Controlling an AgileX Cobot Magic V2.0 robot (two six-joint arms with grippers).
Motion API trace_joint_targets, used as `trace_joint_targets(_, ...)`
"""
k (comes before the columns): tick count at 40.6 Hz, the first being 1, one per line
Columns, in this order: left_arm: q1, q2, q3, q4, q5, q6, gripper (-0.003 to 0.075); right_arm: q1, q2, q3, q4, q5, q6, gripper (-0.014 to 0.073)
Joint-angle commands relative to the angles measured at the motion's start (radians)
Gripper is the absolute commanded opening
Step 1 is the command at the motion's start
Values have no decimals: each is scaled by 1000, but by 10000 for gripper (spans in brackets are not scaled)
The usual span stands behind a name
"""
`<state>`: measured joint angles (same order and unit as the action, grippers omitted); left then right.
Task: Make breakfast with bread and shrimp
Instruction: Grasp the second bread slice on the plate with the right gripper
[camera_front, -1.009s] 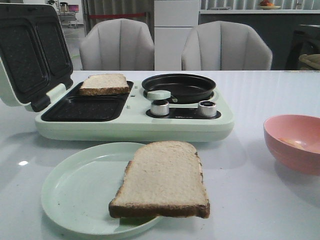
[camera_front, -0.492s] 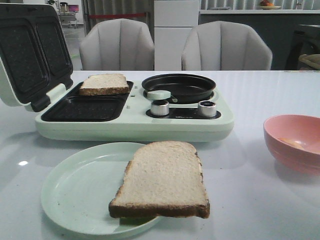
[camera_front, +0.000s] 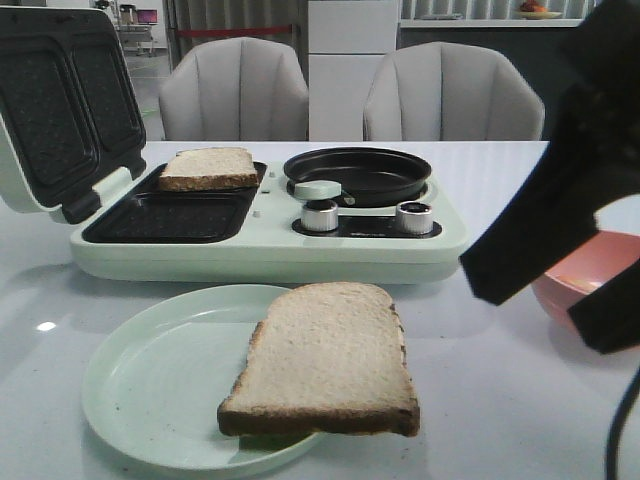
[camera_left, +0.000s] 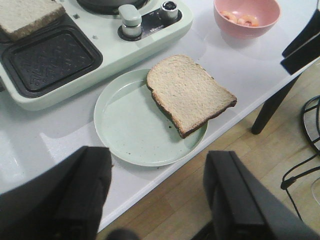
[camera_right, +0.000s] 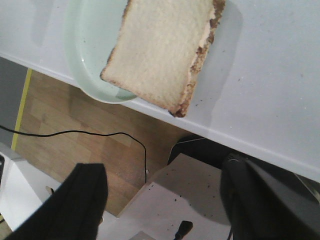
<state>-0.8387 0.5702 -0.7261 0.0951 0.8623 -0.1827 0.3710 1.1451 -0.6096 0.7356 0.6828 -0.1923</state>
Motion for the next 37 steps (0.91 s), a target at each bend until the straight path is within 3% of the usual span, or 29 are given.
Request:
trace_joint_targets(1, -8, 1, -26, -2, -68, -8, 455, 2, 68, -34, 79, -70, -36, 577)
trace_joint_targets(9, -8, 1, -26, -2, -68, -8, 455, 2, 229, -38, 241, -109, -203, 577)
trace_joint_targets(17, -8, 1, -26, -2, -68, -8, 455, 2, 334, -38, 512, -117, -468, 577)
trace_joint_targets(25, -8, 1, -26, -2, -68, -8, 455, 2, 399, -38, 728, -124, -644, 577)
trace_joint_targets(37, -8, 1, -26, -2, -68, -8, 455, 2, 481, -66, 817, -93, -735, 547)
